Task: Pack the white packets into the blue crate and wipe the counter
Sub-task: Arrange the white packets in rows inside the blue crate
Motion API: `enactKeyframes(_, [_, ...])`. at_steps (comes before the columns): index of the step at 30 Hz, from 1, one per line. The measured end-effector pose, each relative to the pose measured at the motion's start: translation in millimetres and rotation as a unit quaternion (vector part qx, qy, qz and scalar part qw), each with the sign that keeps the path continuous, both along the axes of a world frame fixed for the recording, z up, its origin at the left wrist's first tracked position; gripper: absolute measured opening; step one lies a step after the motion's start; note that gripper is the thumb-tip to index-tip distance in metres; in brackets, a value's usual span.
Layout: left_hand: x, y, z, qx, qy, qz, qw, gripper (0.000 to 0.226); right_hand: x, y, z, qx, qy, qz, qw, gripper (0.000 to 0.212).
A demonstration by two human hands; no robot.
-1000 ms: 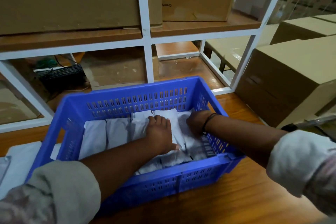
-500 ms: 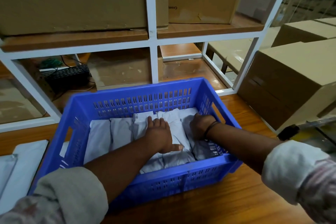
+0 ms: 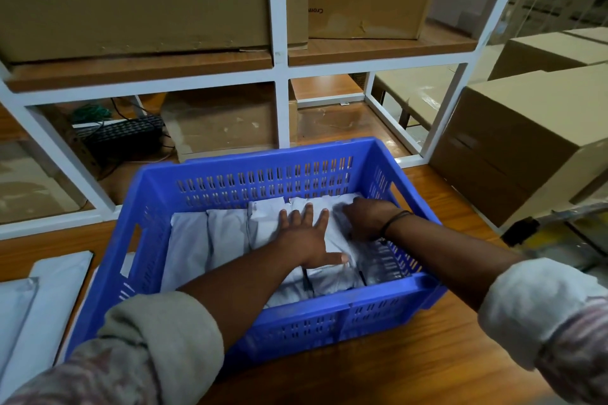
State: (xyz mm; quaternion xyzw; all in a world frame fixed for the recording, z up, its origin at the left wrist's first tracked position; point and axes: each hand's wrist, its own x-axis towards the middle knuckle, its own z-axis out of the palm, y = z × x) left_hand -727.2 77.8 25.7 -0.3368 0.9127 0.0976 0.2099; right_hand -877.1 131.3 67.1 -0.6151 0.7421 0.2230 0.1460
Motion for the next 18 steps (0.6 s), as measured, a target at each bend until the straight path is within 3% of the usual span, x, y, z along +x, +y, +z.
enactKeyframes(4, [15.1, -20.0, 10.1, 0.014, -0.008, 0.000, 1.000, 0.148, 0.6, 4.1, -1.7, -0.081, -0.041, 0.016, 0.996, 0.071])
enactKeyframes(9, [22.0, -27.4, 7.2, 0.015, -0.075, -0.020, 0.997, 0.155, 4.4, 2.2, 0.6, -0.136, -0.104, 0.089, 0.981, 0.074])
enactKeyframes(11, [19.9, -28.5, 3.4, 0.038, -0.070, -0.023, 0.997, 0.157, 4.6, 0.7, -4.8, -0.096, -0.092, 0.103, 0.986, 0.079])
enactKeyframes(14, [17.5, -34.2, 4.3, 0.074, -0.039, -0.022, 0.996, 0.156, 3.6, -0.7, -16.8, 0.000, -0.041, 0.099, 0.994, 0.106])
enactKeyframes(18, [26.8, -53.6, 28.2, 0.106, -0.024, 0.009, 0.994, 0.153, 1.0, -2.7, -19.1, -0.004, -0.025, 0.112, 0.993, 0.109])
